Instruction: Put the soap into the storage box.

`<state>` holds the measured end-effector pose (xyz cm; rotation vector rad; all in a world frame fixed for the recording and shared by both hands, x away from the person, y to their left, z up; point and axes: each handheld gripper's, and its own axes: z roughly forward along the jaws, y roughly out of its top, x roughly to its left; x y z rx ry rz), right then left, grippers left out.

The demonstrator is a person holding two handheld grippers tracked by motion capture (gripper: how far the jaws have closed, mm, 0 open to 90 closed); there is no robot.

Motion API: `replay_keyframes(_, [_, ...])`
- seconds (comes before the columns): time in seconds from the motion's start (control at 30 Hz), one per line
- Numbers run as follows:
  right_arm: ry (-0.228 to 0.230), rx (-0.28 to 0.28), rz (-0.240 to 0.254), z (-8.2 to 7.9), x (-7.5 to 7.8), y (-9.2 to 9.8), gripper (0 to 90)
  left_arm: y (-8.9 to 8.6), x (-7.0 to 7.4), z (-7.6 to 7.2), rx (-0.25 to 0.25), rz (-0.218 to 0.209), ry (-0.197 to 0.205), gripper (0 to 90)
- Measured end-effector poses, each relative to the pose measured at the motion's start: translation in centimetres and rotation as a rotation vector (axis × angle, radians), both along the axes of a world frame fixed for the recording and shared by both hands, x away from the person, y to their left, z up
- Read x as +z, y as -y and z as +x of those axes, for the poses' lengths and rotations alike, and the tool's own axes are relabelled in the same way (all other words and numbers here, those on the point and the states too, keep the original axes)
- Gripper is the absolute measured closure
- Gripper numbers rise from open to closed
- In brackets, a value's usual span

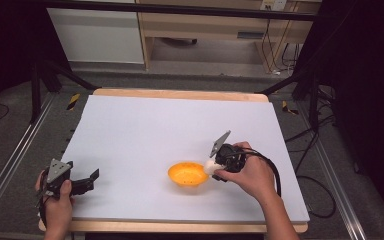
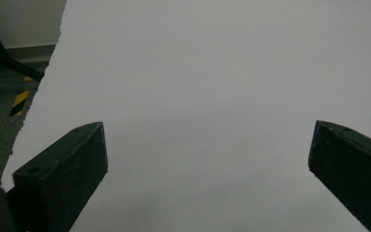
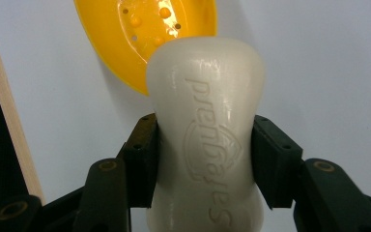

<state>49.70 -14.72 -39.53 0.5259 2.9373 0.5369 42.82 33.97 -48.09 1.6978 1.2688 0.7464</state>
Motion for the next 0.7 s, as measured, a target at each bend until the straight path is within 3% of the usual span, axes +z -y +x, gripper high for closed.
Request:
replay_keyframes(0.1, [-0.012, -0.013, -0.006, -0.1, 0.0, -0.4, 49.4, 0.0, 0.0, 0.0, 0.0, -0.001, 0.0, 0.0])
replay_keyframes(0.7, [0.005, 0.039, -0.009, 0.2, 1.0, -2.8, 49.4, 0.0, 0.0, 0.0, 0.0, -0.001, 0.0, 0.0])
